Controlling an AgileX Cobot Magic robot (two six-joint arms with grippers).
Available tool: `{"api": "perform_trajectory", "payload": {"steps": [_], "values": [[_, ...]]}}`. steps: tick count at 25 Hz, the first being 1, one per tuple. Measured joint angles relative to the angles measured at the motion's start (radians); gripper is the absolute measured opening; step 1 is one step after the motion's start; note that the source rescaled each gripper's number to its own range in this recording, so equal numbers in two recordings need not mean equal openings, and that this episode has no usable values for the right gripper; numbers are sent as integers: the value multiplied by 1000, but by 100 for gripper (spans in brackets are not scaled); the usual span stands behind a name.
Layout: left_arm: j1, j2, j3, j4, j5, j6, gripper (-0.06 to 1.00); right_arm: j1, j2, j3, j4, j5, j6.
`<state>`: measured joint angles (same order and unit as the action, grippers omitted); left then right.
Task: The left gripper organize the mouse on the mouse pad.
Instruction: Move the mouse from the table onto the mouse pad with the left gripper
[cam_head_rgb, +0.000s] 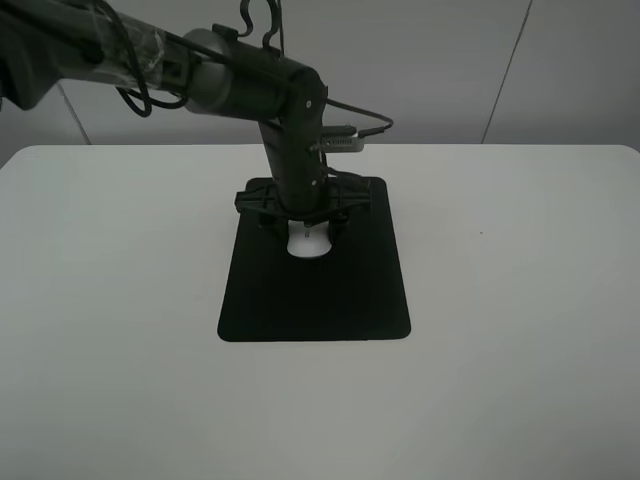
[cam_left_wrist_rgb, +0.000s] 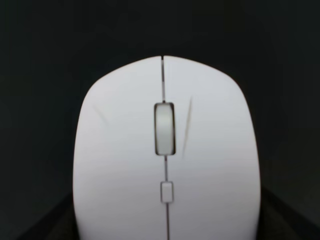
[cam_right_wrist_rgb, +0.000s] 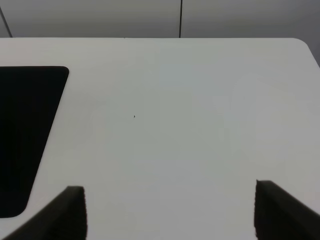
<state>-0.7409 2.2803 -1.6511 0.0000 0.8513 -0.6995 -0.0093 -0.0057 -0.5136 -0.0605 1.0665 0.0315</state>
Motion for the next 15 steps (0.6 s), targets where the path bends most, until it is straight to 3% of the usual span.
{"api": "perform_trajectory", "payload": {"steps": [15], "values": [[-3,58,-5,39,-105,-30,0,0,0,0,0,0,0]]}}
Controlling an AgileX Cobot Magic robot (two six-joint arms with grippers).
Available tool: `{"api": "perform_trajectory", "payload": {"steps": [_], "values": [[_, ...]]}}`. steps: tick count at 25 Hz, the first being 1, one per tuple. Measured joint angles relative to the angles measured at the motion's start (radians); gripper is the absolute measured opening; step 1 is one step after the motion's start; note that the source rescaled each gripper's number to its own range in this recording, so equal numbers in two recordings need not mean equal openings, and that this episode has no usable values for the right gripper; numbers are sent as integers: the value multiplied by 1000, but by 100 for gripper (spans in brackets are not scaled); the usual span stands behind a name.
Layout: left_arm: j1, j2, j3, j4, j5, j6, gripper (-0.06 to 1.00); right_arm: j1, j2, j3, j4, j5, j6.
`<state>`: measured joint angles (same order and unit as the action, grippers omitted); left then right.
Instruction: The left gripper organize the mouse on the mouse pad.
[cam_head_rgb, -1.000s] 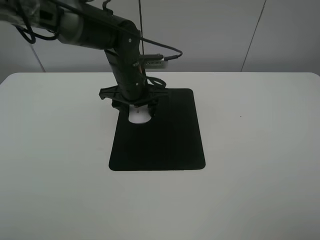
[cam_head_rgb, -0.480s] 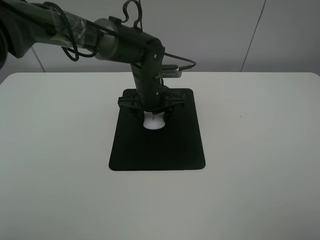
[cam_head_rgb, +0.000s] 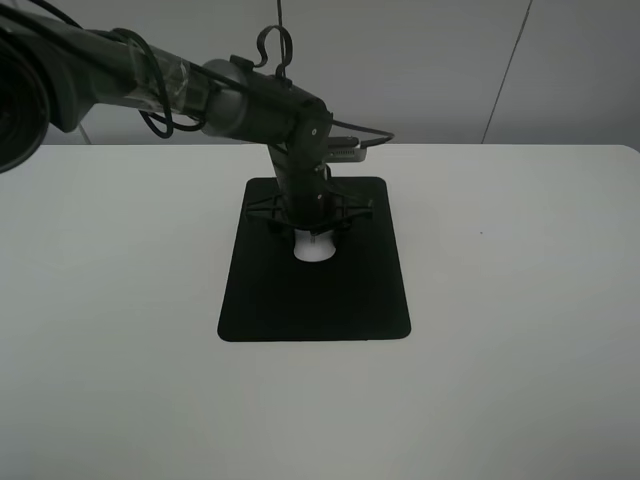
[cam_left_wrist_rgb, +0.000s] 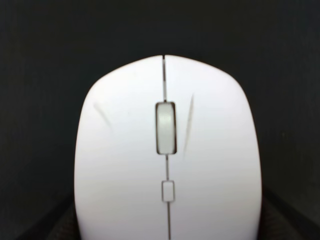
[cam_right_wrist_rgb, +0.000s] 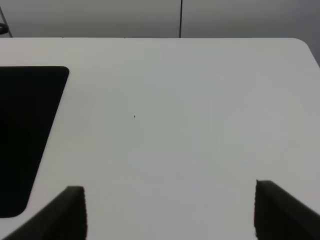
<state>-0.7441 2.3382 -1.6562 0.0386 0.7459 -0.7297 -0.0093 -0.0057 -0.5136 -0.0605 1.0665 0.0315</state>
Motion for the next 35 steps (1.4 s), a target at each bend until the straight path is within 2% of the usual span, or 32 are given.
{"api": "perform_trajectory", "payload": {"steps": [25,26,29,30,35], "values": [[0,8,-10,23,-2,16,0,0,0,0,-1,0,0],[0,8,-10,22,-2,16,1,0,0,0,-1,0,0],[0,8,-10,17,-2,16,20,0,0,0,-1,0,0],[0,8,-10,16,-3,16,23,0,0,0,-1,0,0],[0,8,-10,16,-3,16,26,0,0,0,-1,0,0]]}}
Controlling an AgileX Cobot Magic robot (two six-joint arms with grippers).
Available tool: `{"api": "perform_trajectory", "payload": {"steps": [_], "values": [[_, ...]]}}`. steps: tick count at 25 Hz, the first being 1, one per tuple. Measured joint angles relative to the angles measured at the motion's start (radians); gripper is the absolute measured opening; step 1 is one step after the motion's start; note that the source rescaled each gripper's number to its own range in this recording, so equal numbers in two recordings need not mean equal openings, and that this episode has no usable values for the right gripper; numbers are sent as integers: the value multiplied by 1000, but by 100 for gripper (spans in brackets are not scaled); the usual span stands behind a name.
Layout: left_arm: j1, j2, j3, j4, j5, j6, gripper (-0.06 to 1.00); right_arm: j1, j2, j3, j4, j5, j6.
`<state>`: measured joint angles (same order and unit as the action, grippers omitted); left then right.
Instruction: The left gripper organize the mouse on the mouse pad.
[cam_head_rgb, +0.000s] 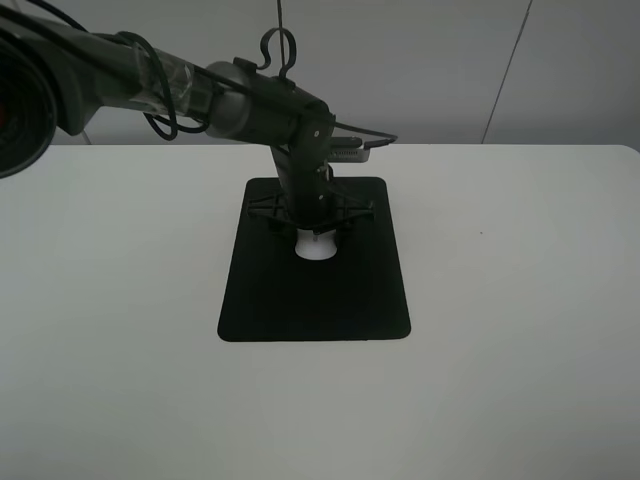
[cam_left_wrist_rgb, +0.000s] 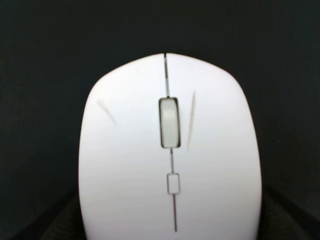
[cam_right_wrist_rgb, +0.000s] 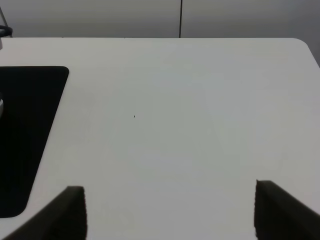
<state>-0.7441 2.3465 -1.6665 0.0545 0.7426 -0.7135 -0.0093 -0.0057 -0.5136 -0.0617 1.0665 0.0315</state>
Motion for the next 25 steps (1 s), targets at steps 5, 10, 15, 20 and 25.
{"api": "perform_trajectory", "payload": {"steps": [5,10,15,20,25], "values": [[0,0,0,11,2,0,26,0,0,0,0,0,0],[0,0,0,14,5,0,26,0,0,0,0,0,0],[0,0,0,18,11,1,26,0,0,0,0,0,0],[0,0,0,19,10,3,51,0,0,0,0,0,0],[0,0,-2,22,27,21,96,0,0,0,0,0,0]]}}
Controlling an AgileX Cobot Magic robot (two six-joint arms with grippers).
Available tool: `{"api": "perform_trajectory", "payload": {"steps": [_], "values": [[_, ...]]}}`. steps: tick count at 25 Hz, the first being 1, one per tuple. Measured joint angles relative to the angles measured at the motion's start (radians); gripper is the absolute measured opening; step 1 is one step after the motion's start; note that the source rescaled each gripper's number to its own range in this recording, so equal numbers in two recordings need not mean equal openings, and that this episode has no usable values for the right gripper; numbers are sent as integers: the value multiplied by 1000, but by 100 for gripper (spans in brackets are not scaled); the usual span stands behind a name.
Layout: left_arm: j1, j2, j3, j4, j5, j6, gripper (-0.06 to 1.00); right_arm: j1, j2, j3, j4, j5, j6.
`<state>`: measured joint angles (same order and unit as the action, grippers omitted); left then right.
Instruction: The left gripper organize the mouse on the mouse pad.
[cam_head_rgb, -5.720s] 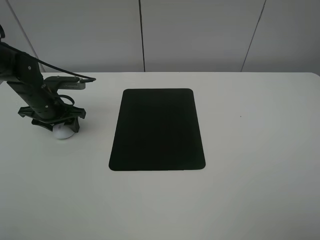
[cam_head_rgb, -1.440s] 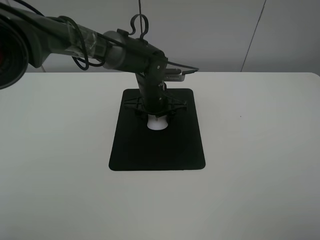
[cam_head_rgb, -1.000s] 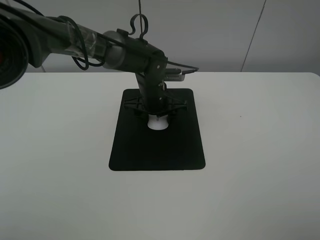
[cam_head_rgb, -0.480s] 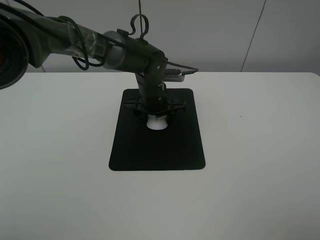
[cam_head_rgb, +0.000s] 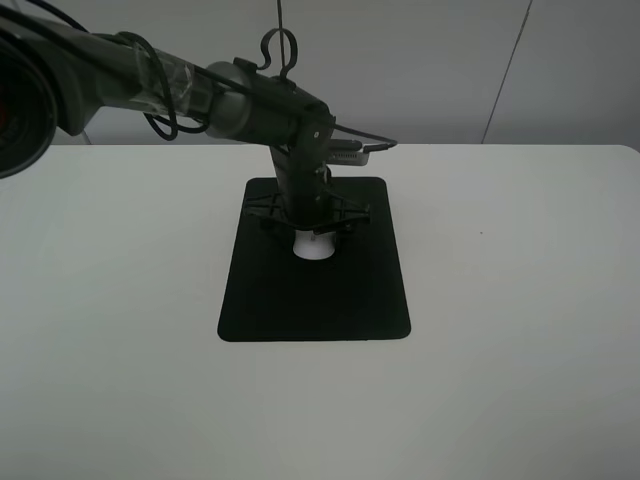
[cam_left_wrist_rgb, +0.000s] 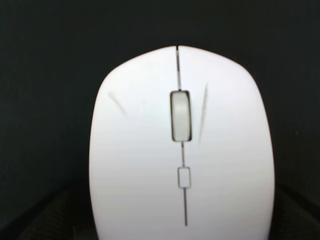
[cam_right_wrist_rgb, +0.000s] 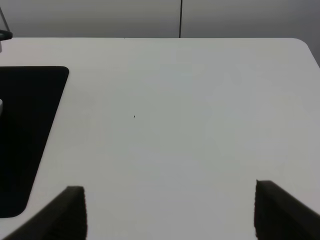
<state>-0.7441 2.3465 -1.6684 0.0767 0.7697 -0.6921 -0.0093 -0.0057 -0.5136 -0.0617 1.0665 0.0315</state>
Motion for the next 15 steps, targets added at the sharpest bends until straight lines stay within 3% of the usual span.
{"api": "perform_trajectory", "payload": {"steps": [15], "values": [[0,-44,-257,18,272,49,99,0,0,0,0,0,0]]}}
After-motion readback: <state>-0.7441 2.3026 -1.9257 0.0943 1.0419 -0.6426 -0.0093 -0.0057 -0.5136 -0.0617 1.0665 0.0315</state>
